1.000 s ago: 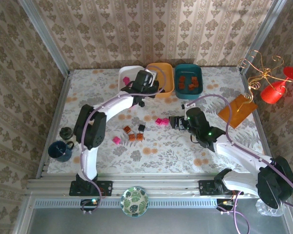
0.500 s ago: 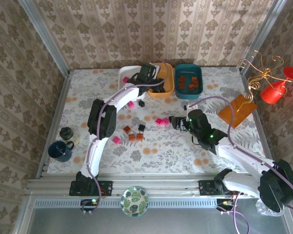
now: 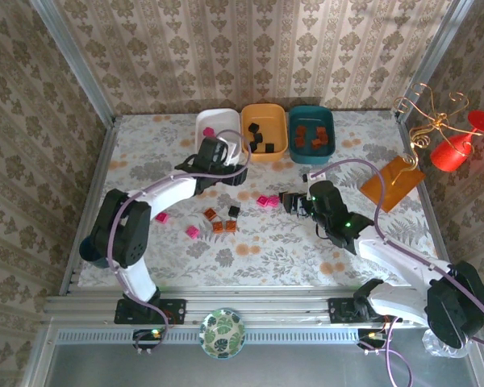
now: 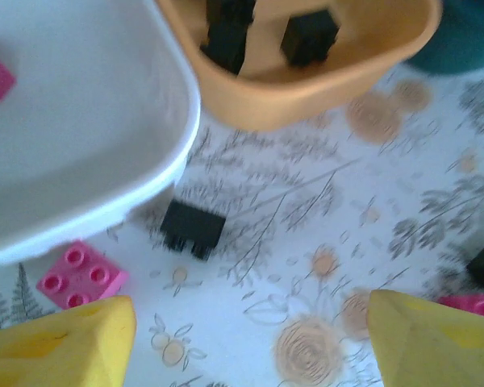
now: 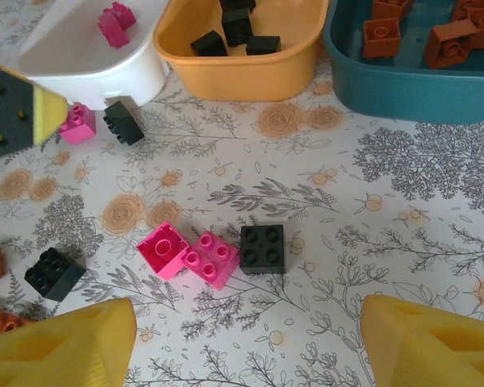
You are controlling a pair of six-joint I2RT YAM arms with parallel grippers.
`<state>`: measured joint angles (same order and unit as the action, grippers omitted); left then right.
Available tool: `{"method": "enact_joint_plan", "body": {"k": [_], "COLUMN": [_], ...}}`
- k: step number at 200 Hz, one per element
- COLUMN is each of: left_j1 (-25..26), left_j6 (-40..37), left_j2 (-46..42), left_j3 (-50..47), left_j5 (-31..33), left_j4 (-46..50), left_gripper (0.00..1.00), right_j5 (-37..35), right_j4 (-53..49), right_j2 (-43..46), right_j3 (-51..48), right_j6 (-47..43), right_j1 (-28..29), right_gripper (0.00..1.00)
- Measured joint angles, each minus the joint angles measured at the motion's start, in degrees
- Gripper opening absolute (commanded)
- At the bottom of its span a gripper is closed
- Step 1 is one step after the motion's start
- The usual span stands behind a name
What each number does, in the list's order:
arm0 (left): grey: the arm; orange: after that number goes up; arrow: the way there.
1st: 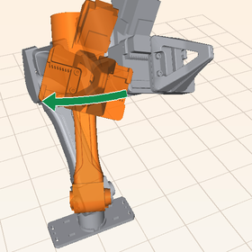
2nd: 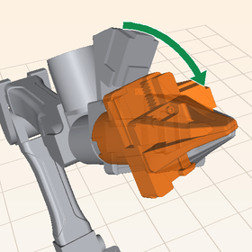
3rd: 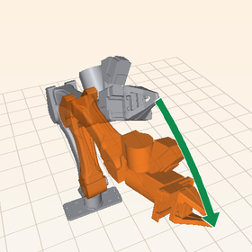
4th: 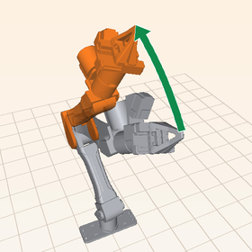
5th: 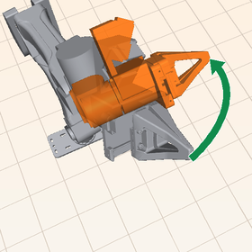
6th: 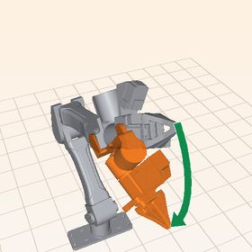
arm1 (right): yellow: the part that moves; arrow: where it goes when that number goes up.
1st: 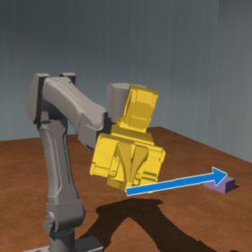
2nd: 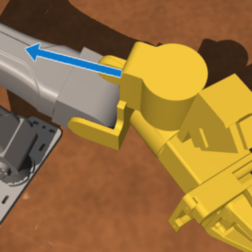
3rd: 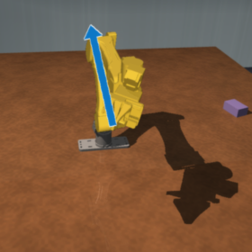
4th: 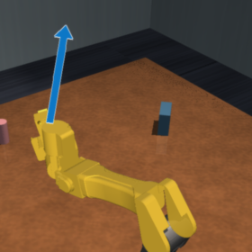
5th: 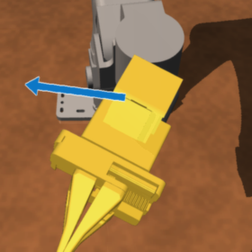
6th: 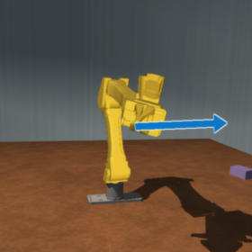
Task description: Sort the legos into containers by color
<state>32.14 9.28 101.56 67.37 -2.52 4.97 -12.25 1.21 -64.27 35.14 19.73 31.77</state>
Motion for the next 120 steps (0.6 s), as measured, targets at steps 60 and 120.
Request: {"method": "enact_joint_plan", "body": {"k": [60, 120], "left_j1": [-0.1, -0.1], "left_j6": [-3.7, -5.7], "left_j2": [9.2, 16.9], "left_j3": [4.5, 13.2], "left_j5": [1.9, 5.2], "left_j4": [0.9, 3.3], "left_gripper": [0.64, 0.67], "right_j5": [0.0, 0.0], "right_j4": [0.0, 0.0], "right_j2": [-0.2, -0.2], "right_j3": [0.0, 0.0], "right_j6": [0.0, 0.0], "right_j1": [0.0, 0.0], "right_gripper": [0.75, 0.75]}}
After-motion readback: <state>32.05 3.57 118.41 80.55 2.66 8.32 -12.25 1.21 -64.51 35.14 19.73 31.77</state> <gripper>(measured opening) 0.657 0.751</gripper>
